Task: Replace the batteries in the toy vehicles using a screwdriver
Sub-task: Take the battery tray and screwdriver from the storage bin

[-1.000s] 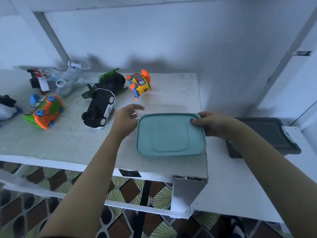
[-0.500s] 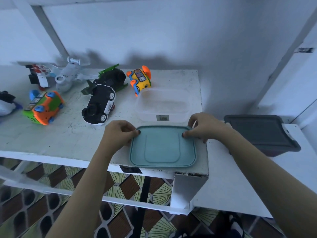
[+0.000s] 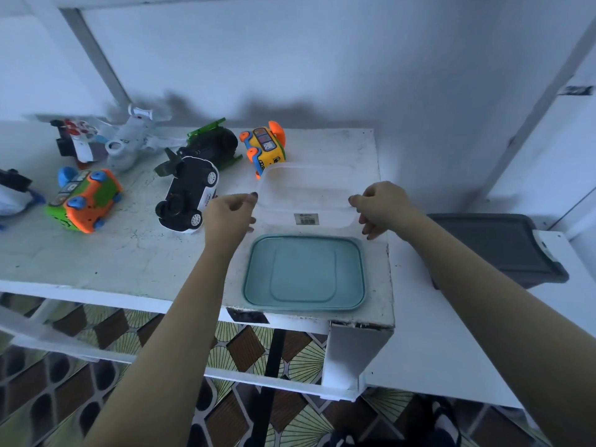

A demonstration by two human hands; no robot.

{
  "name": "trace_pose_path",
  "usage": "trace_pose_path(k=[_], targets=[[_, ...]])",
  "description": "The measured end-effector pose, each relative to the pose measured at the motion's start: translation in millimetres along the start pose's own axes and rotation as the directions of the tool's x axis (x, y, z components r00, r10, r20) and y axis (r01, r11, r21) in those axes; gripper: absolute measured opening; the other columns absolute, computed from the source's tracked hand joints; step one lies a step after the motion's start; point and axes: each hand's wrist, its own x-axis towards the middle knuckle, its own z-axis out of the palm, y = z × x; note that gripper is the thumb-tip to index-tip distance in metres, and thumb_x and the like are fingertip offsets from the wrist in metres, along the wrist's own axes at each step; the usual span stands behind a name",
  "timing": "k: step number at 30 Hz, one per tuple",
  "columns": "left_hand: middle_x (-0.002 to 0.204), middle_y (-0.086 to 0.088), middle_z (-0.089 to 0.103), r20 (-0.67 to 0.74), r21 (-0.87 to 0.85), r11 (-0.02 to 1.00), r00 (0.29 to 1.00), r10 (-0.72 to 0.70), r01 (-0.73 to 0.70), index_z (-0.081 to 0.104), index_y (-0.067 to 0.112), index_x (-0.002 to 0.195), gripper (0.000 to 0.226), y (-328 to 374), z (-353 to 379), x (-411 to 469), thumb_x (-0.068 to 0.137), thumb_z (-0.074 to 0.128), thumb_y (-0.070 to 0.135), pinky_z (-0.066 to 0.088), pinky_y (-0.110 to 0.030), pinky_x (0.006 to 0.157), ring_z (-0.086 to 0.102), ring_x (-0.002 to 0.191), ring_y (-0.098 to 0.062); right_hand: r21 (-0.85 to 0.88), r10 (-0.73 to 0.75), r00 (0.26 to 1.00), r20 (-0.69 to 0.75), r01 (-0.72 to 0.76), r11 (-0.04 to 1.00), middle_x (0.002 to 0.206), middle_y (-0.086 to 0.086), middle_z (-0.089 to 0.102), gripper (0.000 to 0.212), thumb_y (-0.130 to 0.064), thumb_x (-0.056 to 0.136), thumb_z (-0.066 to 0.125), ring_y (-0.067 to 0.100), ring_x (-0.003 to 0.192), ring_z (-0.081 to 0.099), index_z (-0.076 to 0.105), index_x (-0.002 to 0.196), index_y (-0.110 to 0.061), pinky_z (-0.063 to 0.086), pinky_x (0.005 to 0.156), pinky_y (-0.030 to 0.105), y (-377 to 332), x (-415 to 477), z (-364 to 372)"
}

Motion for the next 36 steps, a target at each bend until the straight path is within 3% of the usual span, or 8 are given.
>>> trace_pose_path(k=[6,11,15,19,23,27,31,36], targets=[[0.068,-0.004,0.062,-0.022,-0.048,0.997,0.998,-0.063,0.062,0.069,0.001,0.087,0.014,2,2,-1,0.093,0.062,0.012,0.051,-0.016,0.046,0.058,0.043,0.0,-0.023,-0.005,1.0,0.004,0.005,1.0,0.069,0.009,0.061,0.017,-0.02,0.091,0.049,0.018,0.041,0.058,0.054,0.089,-0.003,0.056,0.045,0.027,3,0,1],[0.073,-0.004,0.065,-0.02,0.02,0.997,0.997,-0.077,0.077,0.07,-0.001,0.098,0.019,4,-2,-5,0.093,0.063,0.016,0.053,-0.019,0.047,0.061,0.047,-0.003,-0.028,-0.015,1.0,0.002,0.015,0.999,0.07,0.008,0.062,0.024,-0.023,0.091,0.048,0.018,0.044,0.06,0.057,0.094,-0.001,0.057,0.049,0.03,6,0,2],[0.108,-0.003,0.064,-0.097,0.256,0.967,0.995,0.023,0.003,0.057,0.009,0.13,0.046,20,2,-8,0.093,0.062,0.036,0.046,-0.03,0.08,0.062,0.097,-0.02,-0.176,-0.064,0.992,-0.11,0.044,0.983,0.074,0.001,0.056,0.042,-0.051,0.093,0.047,0.017,0.059,0.058,0.05,0.081,-0.01,0.046,0.053,0.028,12,-3,-2],[0.106,0.002,0.058,-0.102,0.249,0.958,0.98,0.168,-0.138,0.054,0.015,0.131,0.046,55,23,-18,0.091,0.064,0.034,0.038,-0.027,0.081,0.051,0.098,-0.013,-0.165,-0.119,0.964,-0.239,0.081,0.983,0.064,-0.004,0.044,0.044,-0.05,0.095,0.046,0.011,0.058,0.04,0.037,0.068,-0.016,0.029,0.053,0.028,35,-2,-17],[0.087,0.015,0.061,0.062,0.087,0.972,0.975,0.215,-0.22,0.058,0.022,0.121,0.034,95,82,-48,0.089,0.067,0.03,0.046,-0.03,0.078,0.056,0.078,-0.013,-0.099,-0.066,0.953,-0.295,0.038,0.994,0.065,0.001,0.045,0.039,-0.041,0.095,0.05,0.017,0.06,0.044,0.046,0.072,-0.01,0.035,0.057,0.029,80,0,-54],[0.076,0.019,0.059,0.262,-0.024,0.972,0.937,0.23,-0.232,0.06,0.025,0.114,0.027,110,140,-92,0.089,0.067,0.025,0.043,-0.014,0.06,0.049,0.053,-0.002,-0.141,0.012,0.957,-0.289,-0.055,0.989,0.069,0.0,0.05,0.032,-0.036,0.094,0.052,0.015,0.061,0.047,0.047,0.073,-0.012,0.035,0.053,0.027,129,5,-75],[0.079,0.018,0.058,0.508,-0.047,0.99,0.85,0.141,-0.136,0.059,0.024,0.116,0.025,108,220,-131,0.091,0.065,0.025,0.039,-0.006,0.053,0.053,0.057,0.007,-0.161,0.177,0.94,-0.293,-0.231,0.96,0.072,0.001,0.053,0.026,-0.031,0.093,0.054,0.017,0.064,0.052,0.047,0.075,-0.014,0.046,0.059,0.031,196,18,-117],[0.096,0.004,0.064,0.597,0.123,0.991,0.802,-0.027,-0.058,0.058,0.015,0.119,0.027,90,320,-130,0.093,0.061,0.022,0.045,-0.019,0.068,0.057,0.078,-0.009,-0.147,0.308,0.91,-0.279,-0.357,0.923,0.087,0.004,0.058,0.015,-0.026,0.092,0.054,0.019,0.077,0.052,0.052,0.085,-0.013,0.041,0.069,0.03,279,43,-172]])
